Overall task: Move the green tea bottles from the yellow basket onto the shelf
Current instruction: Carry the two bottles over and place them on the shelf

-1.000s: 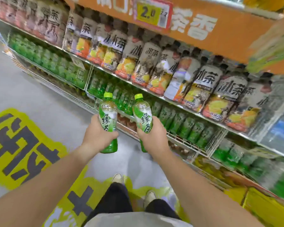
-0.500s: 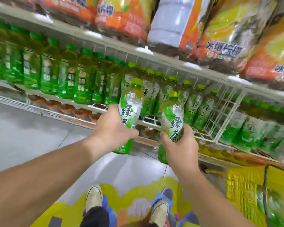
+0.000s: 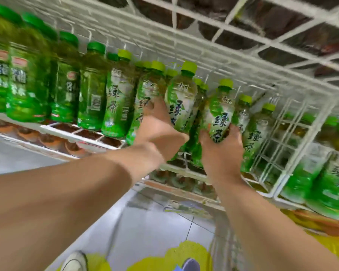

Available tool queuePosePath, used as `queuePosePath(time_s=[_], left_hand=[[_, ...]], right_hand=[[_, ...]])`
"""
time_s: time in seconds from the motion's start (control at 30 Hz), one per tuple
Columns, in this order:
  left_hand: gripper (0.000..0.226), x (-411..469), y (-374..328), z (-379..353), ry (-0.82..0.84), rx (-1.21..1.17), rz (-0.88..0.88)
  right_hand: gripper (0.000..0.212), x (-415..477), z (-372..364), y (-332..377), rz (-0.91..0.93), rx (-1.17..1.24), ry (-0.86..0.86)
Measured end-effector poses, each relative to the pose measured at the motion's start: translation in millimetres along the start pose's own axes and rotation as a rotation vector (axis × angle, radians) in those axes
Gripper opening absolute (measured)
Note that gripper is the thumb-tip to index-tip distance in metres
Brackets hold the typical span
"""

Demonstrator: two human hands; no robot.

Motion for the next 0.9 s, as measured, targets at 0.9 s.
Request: queuePosePath(time_s=[0.9], left_hand=[[0.05,-5,15,-18,-0.124,0.143,-0.206]], right_hand=[[0.081,-6,-26,-20,0.077,-0.123,0.211]])
Point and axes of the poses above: each hand's wrist, its own x-axis towards the middle knuckle, its own z-axis out of the back of the hand, y = z × x, the point moved 4 cm from there along x, towards the middle knuckle, and after that the axes turned 2 degrees about z, right-handed, at the moved point
